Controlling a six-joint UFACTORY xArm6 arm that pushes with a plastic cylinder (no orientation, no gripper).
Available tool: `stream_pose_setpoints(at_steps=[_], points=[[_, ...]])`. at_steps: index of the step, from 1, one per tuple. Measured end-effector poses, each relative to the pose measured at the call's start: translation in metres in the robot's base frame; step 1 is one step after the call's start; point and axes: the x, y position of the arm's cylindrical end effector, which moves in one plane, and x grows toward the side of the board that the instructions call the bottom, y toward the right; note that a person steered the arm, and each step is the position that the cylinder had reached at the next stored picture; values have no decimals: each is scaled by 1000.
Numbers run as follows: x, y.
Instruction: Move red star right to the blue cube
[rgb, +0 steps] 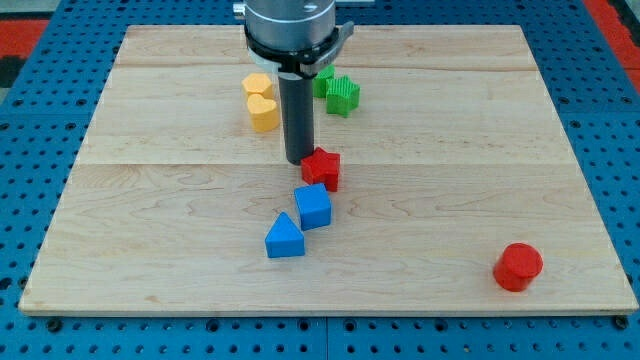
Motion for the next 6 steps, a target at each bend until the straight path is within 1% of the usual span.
stream_pose_setpoints(at_steps=[1, 2, 3, 4, 5, 6], points=[[12, -50], [29, -8], [3, 7], [-10, 36], [40, 86], [30, 83]])
